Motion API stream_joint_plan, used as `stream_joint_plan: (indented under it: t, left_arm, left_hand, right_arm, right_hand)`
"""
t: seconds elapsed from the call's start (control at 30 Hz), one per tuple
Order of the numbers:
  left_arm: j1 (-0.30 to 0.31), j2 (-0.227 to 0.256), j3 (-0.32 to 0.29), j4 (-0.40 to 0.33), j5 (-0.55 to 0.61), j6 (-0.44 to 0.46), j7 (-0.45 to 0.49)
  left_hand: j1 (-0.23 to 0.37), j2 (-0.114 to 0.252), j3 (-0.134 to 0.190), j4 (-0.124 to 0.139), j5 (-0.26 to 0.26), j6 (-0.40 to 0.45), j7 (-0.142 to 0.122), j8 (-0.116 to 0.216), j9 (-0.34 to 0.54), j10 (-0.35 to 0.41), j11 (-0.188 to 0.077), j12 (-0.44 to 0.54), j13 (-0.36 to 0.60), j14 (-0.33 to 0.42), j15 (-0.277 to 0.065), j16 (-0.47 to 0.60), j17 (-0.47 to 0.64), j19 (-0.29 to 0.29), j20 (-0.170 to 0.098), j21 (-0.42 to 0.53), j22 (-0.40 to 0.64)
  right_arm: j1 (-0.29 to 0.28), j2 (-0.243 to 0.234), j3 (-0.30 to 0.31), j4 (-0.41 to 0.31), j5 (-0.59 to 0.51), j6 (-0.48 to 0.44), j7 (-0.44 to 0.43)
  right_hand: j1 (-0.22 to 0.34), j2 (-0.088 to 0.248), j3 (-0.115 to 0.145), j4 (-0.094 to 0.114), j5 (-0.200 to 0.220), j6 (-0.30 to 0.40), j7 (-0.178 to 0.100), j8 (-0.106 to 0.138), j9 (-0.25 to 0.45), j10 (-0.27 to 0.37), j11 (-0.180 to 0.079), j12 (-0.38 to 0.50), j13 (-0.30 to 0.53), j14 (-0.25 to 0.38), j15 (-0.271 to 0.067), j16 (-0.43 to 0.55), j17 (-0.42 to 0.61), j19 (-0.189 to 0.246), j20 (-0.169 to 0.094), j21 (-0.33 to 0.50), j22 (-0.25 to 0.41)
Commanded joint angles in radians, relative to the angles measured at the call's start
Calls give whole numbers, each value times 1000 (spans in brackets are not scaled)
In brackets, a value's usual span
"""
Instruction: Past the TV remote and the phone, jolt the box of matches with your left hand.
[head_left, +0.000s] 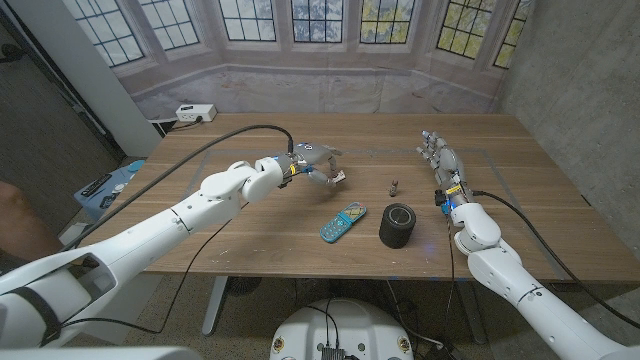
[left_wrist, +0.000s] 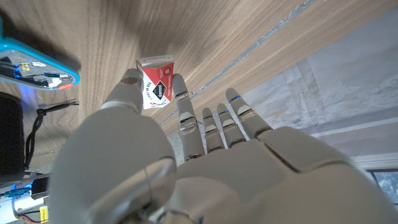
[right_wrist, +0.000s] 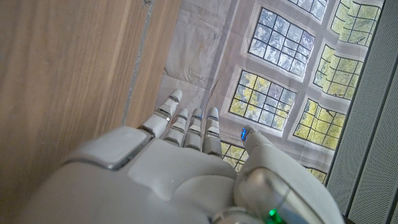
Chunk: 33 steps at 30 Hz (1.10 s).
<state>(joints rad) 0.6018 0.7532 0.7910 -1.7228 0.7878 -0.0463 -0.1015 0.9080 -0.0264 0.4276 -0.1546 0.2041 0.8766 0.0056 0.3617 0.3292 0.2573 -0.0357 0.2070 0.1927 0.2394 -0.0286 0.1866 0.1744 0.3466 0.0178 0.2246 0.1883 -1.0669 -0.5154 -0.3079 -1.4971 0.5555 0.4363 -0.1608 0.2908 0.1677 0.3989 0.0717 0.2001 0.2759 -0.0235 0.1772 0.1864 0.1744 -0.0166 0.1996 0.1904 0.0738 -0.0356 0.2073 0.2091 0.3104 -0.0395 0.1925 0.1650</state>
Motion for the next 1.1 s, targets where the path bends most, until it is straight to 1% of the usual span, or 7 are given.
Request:
stream_joint_plan:
  t: [0.03, 0.07, 0.13, 0.47, 0.8, 1.1]
  left_arm:
    - [3, 0, 0, 4, -9, -29, -9]
    - [4, 0, -1, 5, -11, -29, -10]
    - [2, 0, -1, 10, -15, -36, -11]
    - [-11, 2, -2, 34, -8, -57, -6]
    - [-18, 9, -11, 45, 25, -28, 16]
    - [-18, 28, -25, 19, 73, 19, 33]
  left_hand:
    - [48, 55, 9, 0, 4, 3, 5, 3, 1, 2, 5, -4, 3, 5, 3, -1, 5, -3, -2, 0, 3]
    - [48, 55, 9, 0, 4, 4, 5, 3, 1, 1, 5, -4, 3, 4, 3, -2, 5, -3, -2, 0, 3]
    - [47, 55, 9, 0, 4, 4, 5, 3, 1, 2, 5, -4, 3, 5, 4, -1, 5, -3, -2, 0, 3]
    - [46, 54, 10, 0, 4, 3, 6, 2, 1, 2, 4, -4, 3, 4, 3, -2, 5, -3, -3, 0, 3]
    - [46, 54, 11, -1, 4, 4, 8, 1, 1, 2, 4, -4, 3, 4, 3, -2, 5, -3, -2, 0, 3]
    - [45, 55, 12, 0, 4, 1, 9, -1, 0, 3, 5, -3, 3, 5, 3, -1, 5, -3, -2, 0, 3]
  right_arm:
    - [8, 5, -3, 1, -5, -1, -3]
    - [9, 6, -4, 2, -4, -1, -2]
    - [12, 6, -5, 3, -4, -3, -1]
    - [29, 15, -10, 17, -5, -6, -2]
    - [47, 24, -17, 41, 2, -4, 14]
    - [53, 23, -20, 56, 15, 1, 37]
  right_hand:
    - [2, -7, 7, -7, -1, -22, -8, -4, 0, 5, -4, -3, 3, 12, -35, 6, 2, 11, -65, 4, 4]
    - [2, -8, 7, -8, -1, -37, -13, -7, 0, 8, -3, -3, 2, 16, -33, 8, 2, 11, -64, 4, 4]
    - [2, -8, 7, -9, -1, -46, -14, -8, 0, 12, -2, -2, 2, 19, -33, 8, 2, 15, -65, 5, 3]
    - [1, -9, 8, -10, -2, -57, -12, -6, -1, 15, -3, -1, 1, 22, -32, 9, 2, 19, -66, 6, 3]
    - [0, -10, 8, -10, -2, -64, -8, -4, -1, 16, -3, -2, 1, 23, -32, 9, 2, 21, -66, 5, 3]
    - [-2, -10, 8, -10, -2, -61, -6, 0, -1, 24, 1, 1, 1, 24, -34, 9, 3, 22, -67, 5, 3]
